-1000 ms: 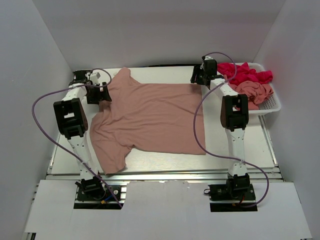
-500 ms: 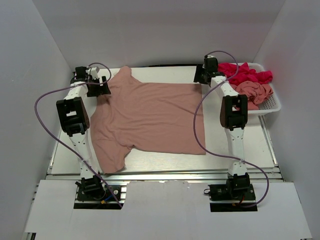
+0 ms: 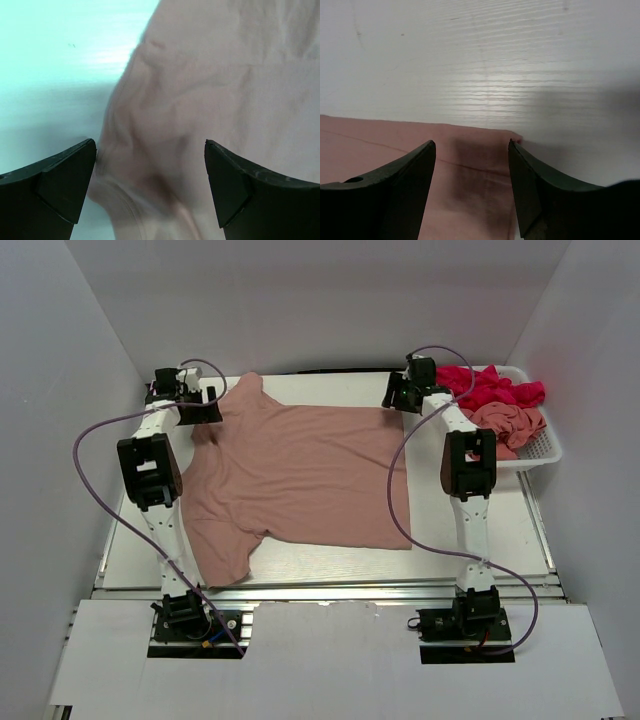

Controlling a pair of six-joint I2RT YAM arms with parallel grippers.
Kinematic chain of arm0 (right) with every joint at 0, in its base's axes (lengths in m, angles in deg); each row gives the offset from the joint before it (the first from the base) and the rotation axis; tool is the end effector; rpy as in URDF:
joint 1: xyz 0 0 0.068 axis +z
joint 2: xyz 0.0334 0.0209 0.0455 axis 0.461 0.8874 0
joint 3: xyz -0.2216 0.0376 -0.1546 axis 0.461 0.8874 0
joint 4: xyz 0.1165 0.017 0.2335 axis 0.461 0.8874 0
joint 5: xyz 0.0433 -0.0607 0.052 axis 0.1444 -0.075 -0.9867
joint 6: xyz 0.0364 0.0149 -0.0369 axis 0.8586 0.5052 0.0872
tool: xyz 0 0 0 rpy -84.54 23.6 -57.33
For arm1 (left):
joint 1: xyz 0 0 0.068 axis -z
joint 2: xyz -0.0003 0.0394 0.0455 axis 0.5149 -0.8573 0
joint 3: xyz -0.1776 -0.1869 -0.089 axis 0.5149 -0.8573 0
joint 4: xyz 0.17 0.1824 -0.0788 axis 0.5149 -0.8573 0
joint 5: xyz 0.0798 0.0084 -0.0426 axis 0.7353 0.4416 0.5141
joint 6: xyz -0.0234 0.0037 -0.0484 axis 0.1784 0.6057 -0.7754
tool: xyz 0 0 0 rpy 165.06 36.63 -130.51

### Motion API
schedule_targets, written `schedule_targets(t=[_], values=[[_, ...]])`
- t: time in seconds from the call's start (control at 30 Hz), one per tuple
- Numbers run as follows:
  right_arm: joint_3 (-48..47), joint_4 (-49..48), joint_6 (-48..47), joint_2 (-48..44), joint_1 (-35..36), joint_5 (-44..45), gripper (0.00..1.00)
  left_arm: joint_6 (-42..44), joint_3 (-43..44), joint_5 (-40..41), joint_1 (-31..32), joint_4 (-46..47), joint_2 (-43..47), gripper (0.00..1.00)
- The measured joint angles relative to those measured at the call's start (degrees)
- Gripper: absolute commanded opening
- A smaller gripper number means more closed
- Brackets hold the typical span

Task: Fold and stack the t-shirts
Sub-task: Flatten out the tshirt

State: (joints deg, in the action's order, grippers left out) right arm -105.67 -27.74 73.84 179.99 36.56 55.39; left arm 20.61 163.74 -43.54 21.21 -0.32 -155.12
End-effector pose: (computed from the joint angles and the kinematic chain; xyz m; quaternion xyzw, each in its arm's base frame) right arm 0.5644 0.0919 0.1730 0.0412 0.8947 0.1113 0.4306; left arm 0.5192 0.0783 0.1734 0.0083 0.9315 -0.1077 0.3473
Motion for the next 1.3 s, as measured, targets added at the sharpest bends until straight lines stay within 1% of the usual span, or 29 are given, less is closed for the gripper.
schedule_targets(t=[0.1,0.27,0.4,0.53,0.7,0.9,1.0,1.07,1.1,1.13,1.23,1.27,1.3], values=[[0.1,-0.6,-0.3,-0.3,1.2,-1.8,0.65,0.0,2.4,1.0,0.1,0.9,-1.3,0.98],[0.3,-0.7,-1.9,-1.1,3.1,-4.4,0.65,-0.6,11.0,2.1,0.2,4.1,-6.1,0.98],[0.3,-0.7,-3.0,-1.6,4.2,-6.9,0.65,-1.3,13.0,2.6,0.2,8.2,-8.1,0.98],[0.3,-0.3,-4.0,-1.9,5.7,-8.5,0.65,-2.2,17.6,2.4,0.3,10.8,-12.2,0.98],[1.1,0.7,-5.4,-3.9,7.9,-8.2,0.65,-5.0,18.9,-0.6,0.6,12.5,-16.2,0.98],[5.4,0.9,-5.5,-11.5,10.5,-7.8,0.65,-8.5,19.3,-5.1,1.2,14.3,-17.1,0.98],[5.6,0.4,-5.6,-14.5,11.2,-7.1,0.64,-11.7,19.2,-8.0,1.3,15.3,-17.3,0.97],[5.9,-0.6,-5.6,-16.0,11.4,-6.6,0.64,-15.5,19.2,-11.1,1.4,17.9,-18.1,0.9],[6.2,-1.1,-5.6,-16.6,11.6,-6.3,0.63,-16.7,19.2,-11.9,1.4,18.9,-18.5,0.84],[6.7,-1.6,-5.6,-17.0,11.6,-6.0,0.63,-18.4,19.2,-13.2,1.4,20.3,-18.9,0.74],[8.3,-2.7,-5.4,-17.5,11.9,-5.3,0.61,-21.6,19.3,-15.3,1.7,23.3,-20.5,0.57],[9.3,-3.0,-5.4,-17.5,12.0,-5.1,0.61,-21.9,19.5,-15.3,1.9,24.0,-20.8,0.49],[10.4,-3.2,-5.4,-17.5,12.2,-4.8,0.6,-22.2,19.5,-15.2,2.1,24.4,-21.0,0.44]])
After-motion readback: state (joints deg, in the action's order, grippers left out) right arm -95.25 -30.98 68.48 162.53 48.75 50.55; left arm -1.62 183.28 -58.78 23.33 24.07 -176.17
